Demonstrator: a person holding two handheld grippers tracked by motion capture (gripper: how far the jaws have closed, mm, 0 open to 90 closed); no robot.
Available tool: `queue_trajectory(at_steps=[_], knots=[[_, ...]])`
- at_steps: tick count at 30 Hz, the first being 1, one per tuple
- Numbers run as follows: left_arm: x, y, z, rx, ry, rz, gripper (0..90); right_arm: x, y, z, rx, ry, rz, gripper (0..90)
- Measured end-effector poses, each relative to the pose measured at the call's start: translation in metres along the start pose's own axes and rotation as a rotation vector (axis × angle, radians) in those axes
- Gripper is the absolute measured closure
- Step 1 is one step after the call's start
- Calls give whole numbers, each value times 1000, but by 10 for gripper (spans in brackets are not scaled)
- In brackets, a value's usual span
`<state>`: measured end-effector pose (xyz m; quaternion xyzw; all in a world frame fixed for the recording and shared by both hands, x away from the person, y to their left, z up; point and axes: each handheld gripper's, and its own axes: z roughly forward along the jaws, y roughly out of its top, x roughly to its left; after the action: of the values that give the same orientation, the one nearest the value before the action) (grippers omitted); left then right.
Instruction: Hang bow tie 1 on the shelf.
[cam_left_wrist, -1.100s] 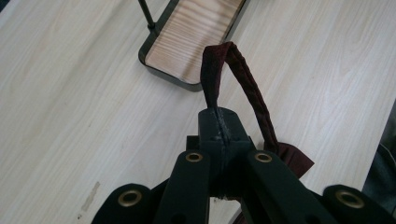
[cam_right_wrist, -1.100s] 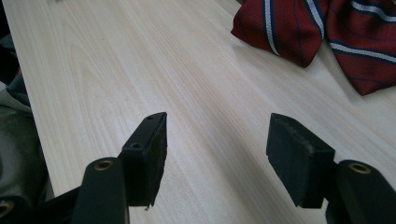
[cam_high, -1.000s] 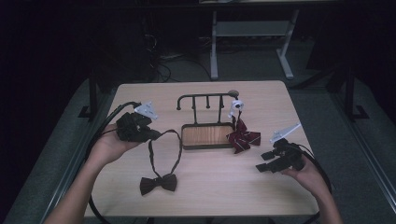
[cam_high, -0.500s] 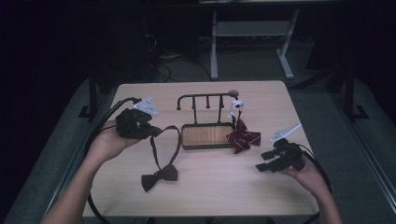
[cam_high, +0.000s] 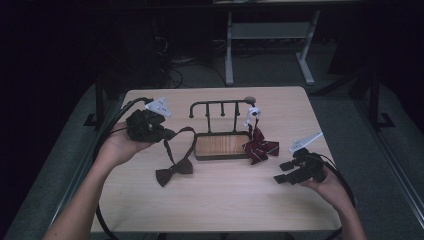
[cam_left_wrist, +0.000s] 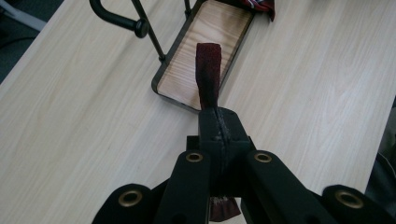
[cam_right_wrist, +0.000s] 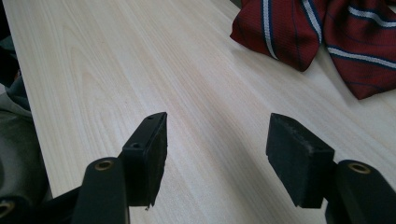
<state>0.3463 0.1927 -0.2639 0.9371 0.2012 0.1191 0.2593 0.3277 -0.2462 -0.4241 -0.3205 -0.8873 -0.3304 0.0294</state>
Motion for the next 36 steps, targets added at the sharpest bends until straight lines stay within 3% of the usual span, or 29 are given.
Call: queue_trajectory(at_steps=[13,24,36], knots=[[9,9,-4,2,25,3,900,0,0,-2,0,-7,-5,378],[18,13,-2,6,27,-26,900,1,2,-3,5,-7,-9,377],[27,25,-1,24,34,-20,900,2,2,-3,6,-4,-11,377]])
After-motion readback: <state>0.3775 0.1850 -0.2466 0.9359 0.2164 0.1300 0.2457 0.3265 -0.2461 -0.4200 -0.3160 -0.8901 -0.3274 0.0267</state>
